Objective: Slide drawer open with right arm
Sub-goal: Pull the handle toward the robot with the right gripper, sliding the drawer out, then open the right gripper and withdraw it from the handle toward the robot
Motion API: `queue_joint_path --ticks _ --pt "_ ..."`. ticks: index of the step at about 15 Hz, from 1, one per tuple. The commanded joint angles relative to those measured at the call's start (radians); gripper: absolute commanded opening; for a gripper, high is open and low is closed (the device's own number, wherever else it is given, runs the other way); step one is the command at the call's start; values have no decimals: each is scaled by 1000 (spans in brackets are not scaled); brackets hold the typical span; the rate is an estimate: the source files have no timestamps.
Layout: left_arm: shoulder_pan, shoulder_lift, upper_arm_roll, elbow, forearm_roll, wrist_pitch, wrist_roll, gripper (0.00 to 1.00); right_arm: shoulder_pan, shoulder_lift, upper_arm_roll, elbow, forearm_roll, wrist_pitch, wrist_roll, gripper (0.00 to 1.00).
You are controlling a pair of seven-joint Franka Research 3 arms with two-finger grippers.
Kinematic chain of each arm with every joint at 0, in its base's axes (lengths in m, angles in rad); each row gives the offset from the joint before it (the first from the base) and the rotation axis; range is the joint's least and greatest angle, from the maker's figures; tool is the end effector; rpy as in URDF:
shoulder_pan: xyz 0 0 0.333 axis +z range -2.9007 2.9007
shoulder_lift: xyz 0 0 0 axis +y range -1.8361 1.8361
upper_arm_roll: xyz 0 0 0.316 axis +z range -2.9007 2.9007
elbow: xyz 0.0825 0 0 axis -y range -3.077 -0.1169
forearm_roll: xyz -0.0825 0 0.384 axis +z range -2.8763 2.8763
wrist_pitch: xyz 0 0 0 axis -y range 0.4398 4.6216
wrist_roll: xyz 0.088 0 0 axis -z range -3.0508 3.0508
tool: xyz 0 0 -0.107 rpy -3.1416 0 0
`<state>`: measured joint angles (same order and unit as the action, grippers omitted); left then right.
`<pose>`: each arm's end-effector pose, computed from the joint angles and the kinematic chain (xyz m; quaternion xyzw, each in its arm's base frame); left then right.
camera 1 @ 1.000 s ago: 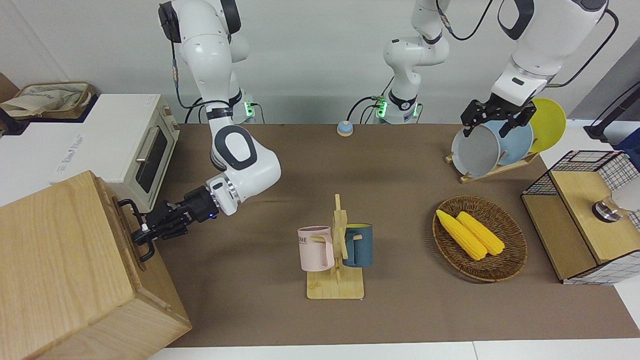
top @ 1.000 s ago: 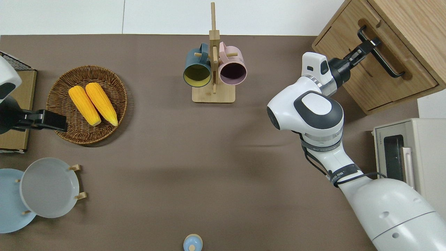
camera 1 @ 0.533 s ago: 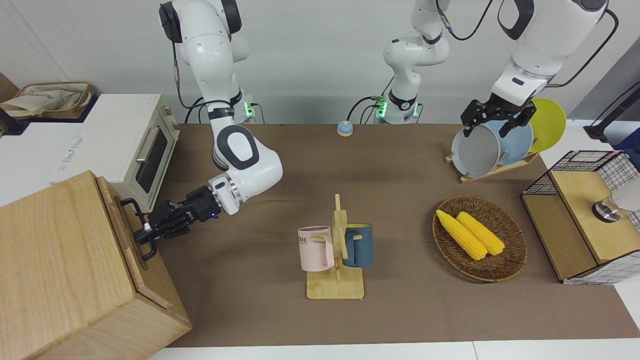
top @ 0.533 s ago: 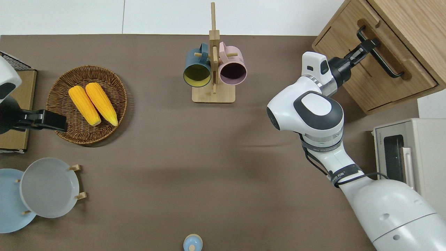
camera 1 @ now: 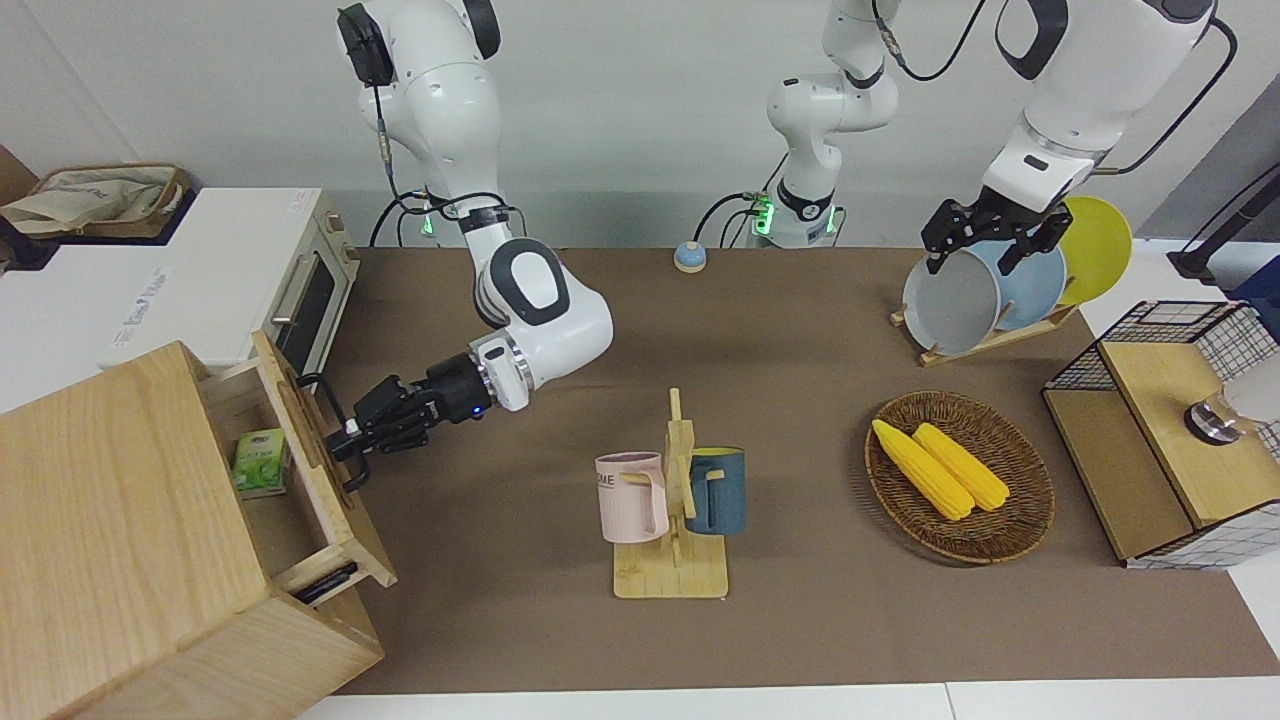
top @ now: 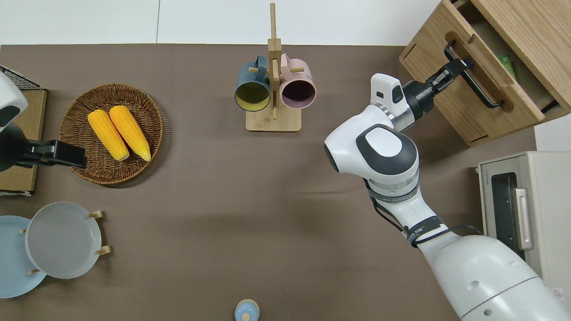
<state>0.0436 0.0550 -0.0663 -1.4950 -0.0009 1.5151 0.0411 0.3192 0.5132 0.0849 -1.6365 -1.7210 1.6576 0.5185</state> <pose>0.5660 -0.0118 0.6245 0.9993 -0.0319 -0.0174 0.0024 0.6690 0.1692 0.3830 0.6617 0.2094 0.1721 0.6990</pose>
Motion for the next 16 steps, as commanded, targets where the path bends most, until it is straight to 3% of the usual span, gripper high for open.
queue_joint_path --ticks 1,9,16 --pt "-7 -4 0 10 18 -18 -10 993 59 -2 9 -2 40 -10 -35 0" --pt "-7 -4 0 9 18 -18 -10 993 217 -2 9 6 153 -171 -35 0" --pt "-7 -4 0 9 18 -18 -10 993 303 -2 9 21 212 -260 -51 0"
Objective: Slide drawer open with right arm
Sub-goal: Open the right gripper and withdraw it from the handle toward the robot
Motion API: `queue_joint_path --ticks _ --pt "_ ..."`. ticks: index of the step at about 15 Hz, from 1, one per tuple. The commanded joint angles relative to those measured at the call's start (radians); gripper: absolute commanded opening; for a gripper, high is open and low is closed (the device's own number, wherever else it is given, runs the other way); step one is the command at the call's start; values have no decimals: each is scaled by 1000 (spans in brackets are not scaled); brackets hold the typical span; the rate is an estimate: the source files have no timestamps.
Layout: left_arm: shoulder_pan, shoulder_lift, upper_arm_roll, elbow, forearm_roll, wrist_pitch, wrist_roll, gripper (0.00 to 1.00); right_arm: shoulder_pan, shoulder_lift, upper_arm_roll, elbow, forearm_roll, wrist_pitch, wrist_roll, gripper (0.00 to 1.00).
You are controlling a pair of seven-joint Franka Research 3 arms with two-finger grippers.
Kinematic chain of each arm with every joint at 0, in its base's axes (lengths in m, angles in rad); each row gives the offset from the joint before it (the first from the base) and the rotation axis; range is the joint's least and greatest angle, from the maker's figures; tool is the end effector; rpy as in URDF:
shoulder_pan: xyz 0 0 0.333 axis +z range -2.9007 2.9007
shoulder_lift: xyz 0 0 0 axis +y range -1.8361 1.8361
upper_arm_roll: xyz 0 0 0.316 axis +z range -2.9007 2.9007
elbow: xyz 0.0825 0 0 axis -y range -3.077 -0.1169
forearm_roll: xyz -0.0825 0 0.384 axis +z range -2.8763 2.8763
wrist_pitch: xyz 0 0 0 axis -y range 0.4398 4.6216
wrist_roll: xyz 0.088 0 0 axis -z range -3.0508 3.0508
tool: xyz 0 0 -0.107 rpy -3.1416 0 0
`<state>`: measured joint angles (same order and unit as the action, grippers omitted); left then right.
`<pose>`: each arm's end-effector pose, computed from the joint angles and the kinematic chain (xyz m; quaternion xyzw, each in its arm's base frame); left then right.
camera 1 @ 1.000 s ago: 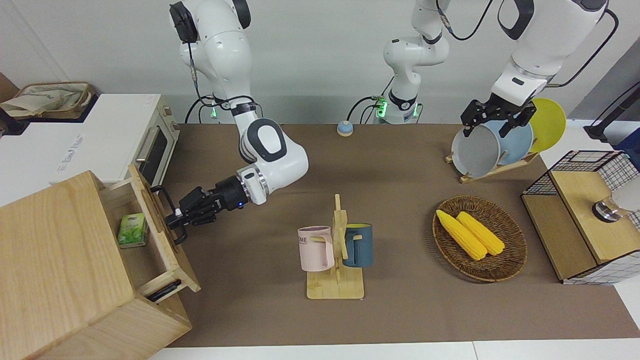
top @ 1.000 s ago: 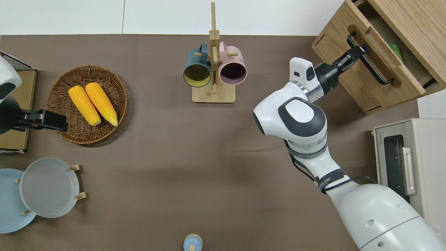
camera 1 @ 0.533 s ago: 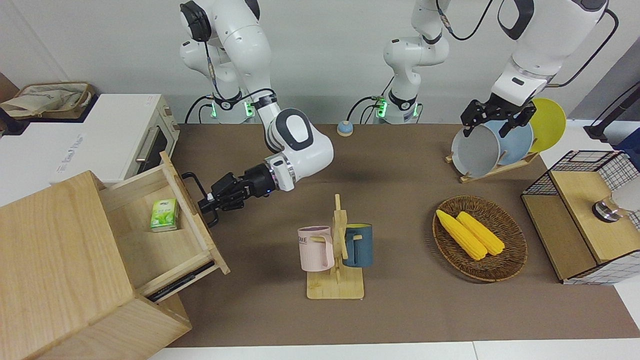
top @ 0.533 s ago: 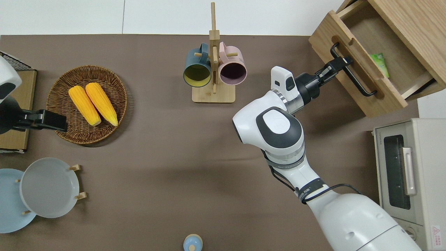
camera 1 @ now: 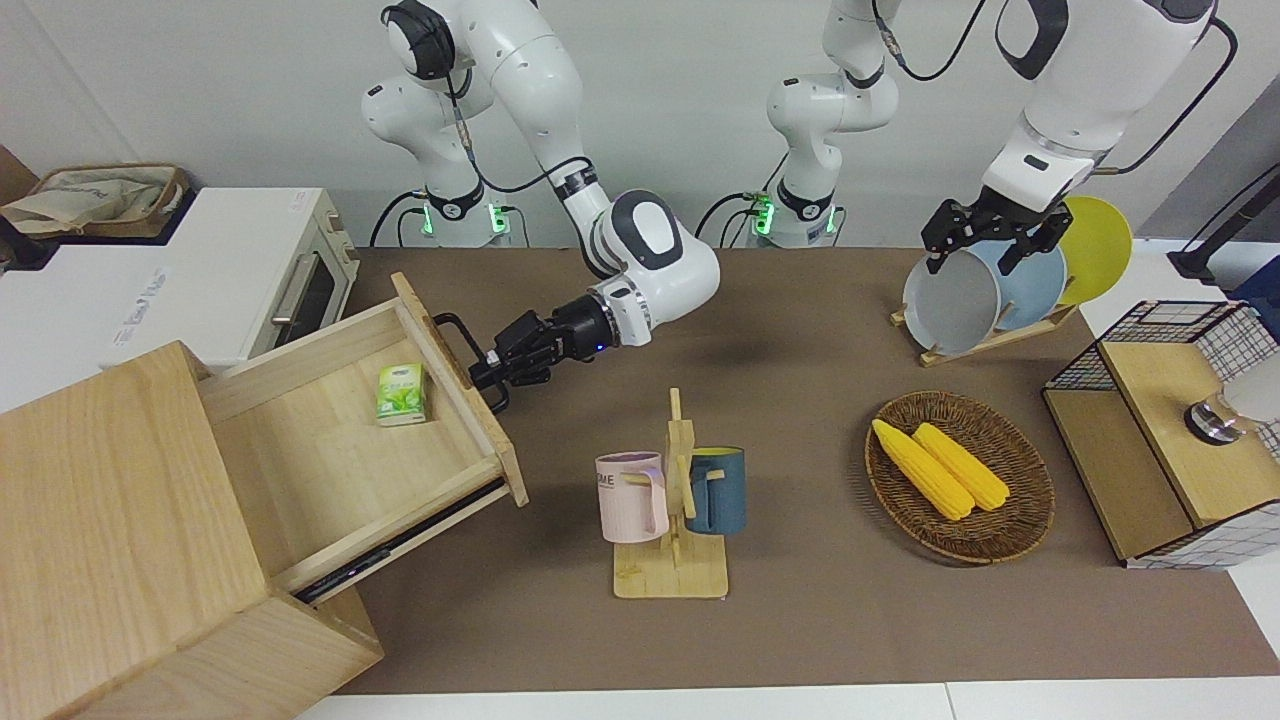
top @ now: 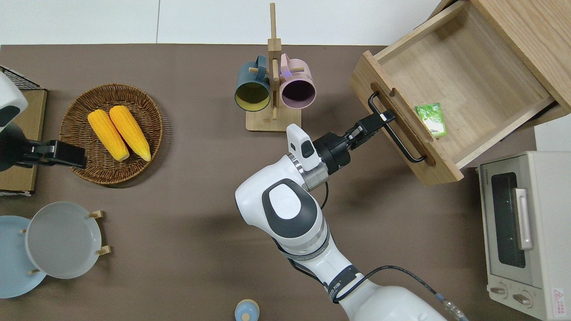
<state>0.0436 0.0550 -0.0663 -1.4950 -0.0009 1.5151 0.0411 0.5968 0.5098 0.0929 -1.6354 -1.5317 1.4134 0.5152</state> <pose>0.5660 -0.0118 0.6245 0.9993 -0.0319 -0.0174 0.0024 0.5824 0.3126 0.3829 0.6741 0.2041 0.1623 0.6910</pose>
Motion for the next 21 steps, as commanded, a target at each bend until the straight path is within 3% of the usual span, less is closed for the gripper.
queue_joint_path --ticks 1,8,9,11,12,19,21 --pt "-7 -4 0 9 18 -18 -10 993 27 2 1 20 21 -28 -47 0" --pt "-7 -4 0 9 18 -18 -10 993 52 4 1 19 33 -41 -44 0" --pt "-7 -4 0 10 18 -18 -10 993 52 9 1 19 33 -41 -41 130" --pt "-7 -4 0 10 18 -18 -10 993 49 15 1 20 30 -39 -35 766" --pt "-7 -4 0 10 18 -18 -10 993 47 15 1 19 30 -37 -29 981" --pt "-7 -4 0 9 18 -18 -10 993 49 18 1 20 30 -31 -10 983" --pt "-7 -4 0 10 18 -18 -10 993 54 22 1 35 31 -31 -12 983"
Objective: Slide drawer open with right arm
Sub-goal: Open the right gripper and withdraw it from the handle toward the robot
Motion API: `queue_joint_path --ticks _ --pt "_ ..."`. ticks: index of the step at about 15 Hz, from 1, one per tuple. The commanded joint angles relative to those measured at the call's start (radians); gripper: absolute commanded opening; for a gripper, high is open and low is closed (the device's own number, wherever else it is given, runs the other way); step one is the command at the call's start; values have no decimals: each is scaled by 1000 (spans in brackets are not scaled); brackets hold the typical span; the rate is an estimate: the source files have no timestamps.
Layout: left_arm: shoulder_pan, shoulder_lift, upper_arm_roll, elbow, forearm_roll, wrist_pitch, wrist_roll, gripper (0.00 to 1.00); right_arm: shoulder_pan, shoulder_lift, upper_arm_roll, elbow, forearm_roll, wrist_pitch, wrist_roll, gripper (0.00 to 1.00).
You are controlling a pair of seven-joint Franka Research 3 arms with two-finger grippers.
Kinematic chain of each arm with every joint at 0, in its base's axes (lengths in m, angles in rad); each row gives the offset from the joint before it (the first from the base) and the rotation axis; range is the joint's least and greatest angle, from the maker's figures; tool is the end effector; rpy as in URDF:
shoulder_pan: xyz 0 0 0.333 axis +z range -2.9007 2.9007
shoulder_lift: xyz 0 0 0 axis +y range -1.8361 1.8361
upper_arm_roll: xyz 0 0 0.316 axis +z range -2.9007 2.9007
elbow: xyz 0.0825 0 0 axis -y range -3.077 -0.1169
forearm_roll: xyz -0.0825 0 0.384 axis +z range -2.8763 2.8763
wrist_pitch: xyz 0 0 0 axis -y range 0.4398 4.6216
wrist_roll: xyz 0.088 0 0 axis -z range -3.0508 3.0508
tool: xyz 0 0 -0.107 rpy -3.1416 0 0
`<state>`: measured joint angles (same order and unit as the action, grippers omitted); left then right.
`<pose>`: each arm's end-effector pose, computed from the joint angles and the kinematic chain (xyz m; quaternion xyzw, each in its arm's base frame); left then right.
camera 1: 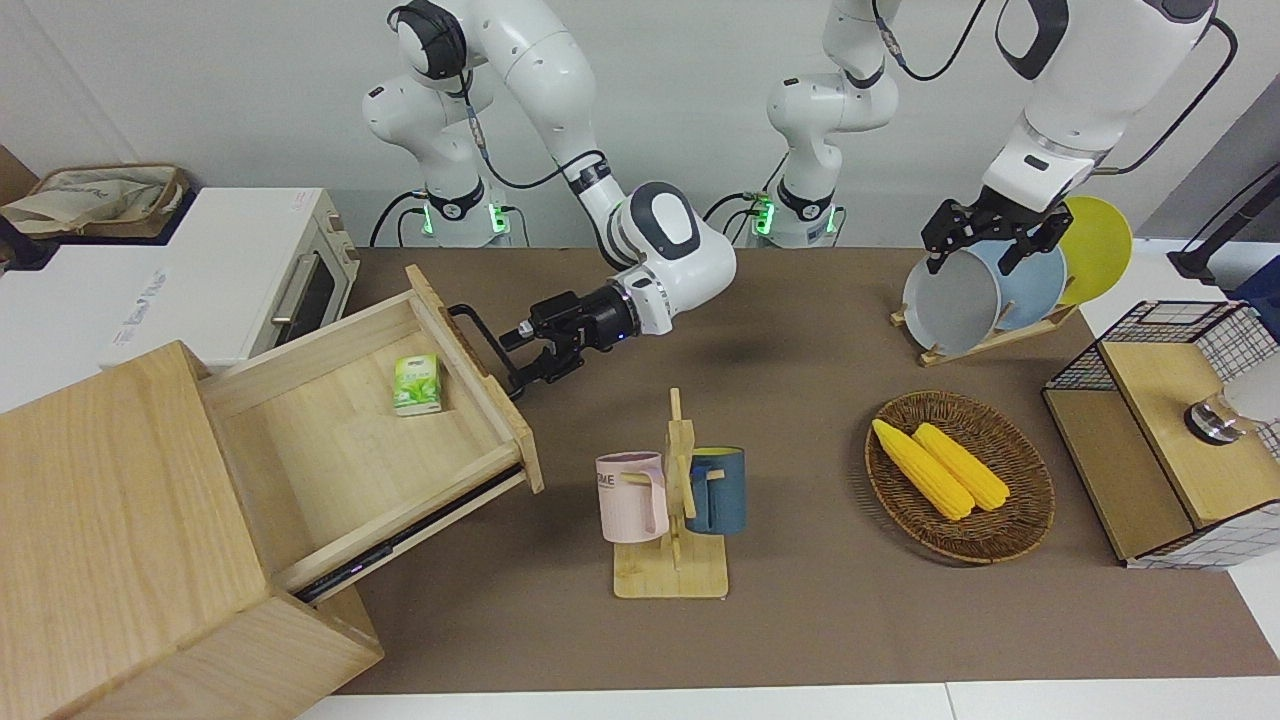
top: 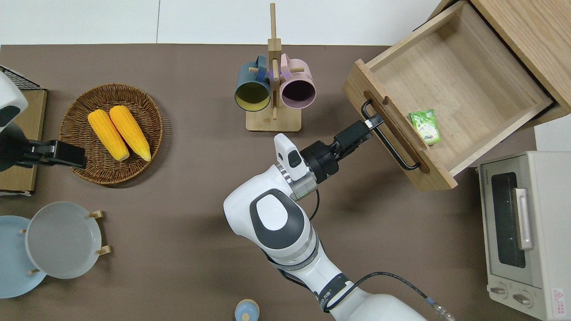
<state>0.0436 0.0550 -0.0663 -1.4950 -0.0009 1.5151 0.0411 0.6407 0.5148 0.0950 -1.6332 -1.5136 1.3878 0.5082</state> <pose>0.5660 -0.0118 0.6245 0.9993 -0.0319 -0.0174 0.0024 0.5662 0.3355 0.3802 0.6719 0.2135 0.1627 0.6903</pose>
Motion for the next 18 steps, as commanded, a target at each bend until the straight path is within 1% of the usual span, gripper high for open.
queue_joint_path --ticks 1,4,6,8,10,11,14,18 --pt "-7 -4 0 10 18 -18 -10 993 11 17 -1 41 15 -6 -7 983" --pt "-7 -4 0 10 18 -18 -10 993 40 17 0 55 44 -4 -7 983" --pt "-7 -4 0 9 18 -18 -10 993 50 17 0 64 50 -4 -8 983" --pt "-7 -4 0 10 18 -18 -10 993 66 17 2 88 81 -4 -8 981" --pt "-7 -4 0 10 18 -18 -10 993 70 17 9 111 111 -4 -8 981" --pt "-7 -3 0 10 18 -18 -10 993 70 16 20 136 143 -6 -8 983" --pt "-7 -4 0 9 18 -18 -10 993 70 10 28 209 261 -6 -7 981" --pt "-7 -3 0 10 18 -18 -10 993 65 -4 34 277 392 -4 -5 981"
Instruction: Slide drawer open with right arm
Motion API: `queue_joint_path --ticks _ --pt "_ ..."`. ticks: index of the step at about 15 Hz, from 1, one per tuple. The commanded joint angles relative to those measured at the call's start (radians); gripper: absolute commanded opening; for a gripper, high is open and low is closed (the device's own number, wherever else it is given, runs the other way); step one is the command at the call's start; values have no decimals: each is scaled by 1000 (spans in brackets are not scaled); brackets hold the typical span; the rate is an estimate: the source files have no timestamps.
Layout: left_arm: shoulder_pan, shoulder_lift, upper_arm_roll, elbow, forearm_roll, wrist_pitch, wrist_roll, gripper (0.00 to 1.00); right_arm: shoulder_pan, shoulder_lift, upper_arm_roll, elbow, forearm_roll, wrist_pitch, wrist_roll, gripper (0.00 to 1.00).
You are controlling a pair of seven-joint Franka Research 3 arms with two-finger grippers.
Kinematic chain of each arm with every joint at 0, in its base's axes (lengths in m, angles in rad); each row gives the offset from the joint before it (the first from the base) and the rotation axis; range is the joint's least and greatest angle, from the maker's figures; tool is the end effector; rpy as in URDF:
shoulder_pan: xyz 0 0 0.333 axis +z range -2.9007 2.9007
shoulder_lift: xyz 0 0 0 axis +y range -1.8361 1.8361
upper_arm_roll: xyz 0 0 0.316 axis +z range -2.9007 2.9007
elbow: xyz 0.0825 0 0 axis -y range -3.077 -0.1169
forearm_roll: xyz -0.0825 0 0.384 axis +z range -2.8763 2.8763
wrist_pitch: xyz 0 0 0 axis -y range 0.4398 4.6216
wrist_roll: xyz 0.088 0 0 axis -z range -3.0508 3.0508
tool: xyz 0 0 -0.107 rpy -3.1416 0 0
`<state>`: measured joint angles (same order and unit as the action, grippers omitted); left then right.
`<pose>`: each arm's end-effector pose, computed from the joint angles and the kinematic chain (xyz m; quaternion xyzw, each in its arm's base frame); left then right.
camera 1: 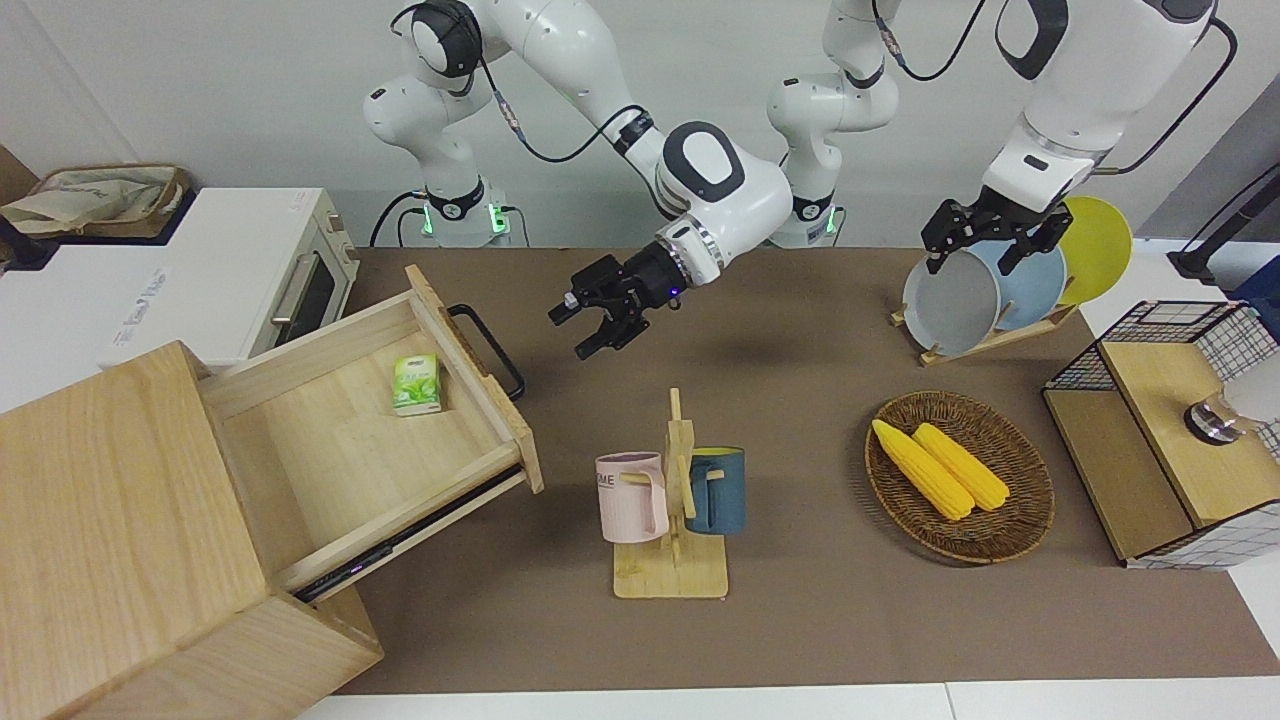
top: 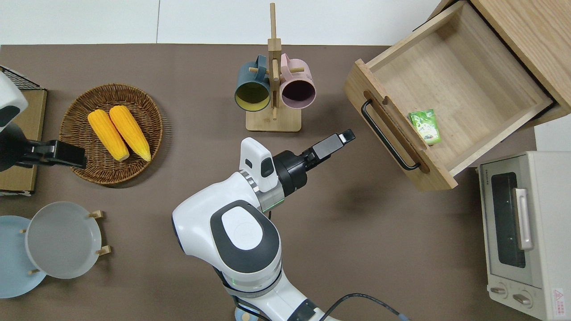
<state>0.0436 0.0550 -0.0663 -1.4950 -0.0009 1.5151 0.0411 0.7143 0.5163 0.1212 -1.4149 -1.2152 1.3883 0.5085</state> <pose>0.5660 -0.0118 0.6245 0.9993 -0.0319 -0.0174 0.0024 0.5408 0.4032 0.4408 0.7894 0.1809 0.1647 0.5630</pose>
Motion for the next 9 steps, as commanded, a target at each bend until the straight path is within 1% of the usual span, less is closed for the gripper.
queue_joint_path --ticks 1,4,9 --pt "-7 -4 0 10 18 -18 -10 993 -18 -21 8 77 147 -5 -7 981" --pt "-7 -4 0 10 18 -18 -10 993 -45 -73 8 82 229 1 -8 981" --pt "-7 -4 0 10 18 -18 -10 995 -114 -186 8 83 431 21 -21 981"
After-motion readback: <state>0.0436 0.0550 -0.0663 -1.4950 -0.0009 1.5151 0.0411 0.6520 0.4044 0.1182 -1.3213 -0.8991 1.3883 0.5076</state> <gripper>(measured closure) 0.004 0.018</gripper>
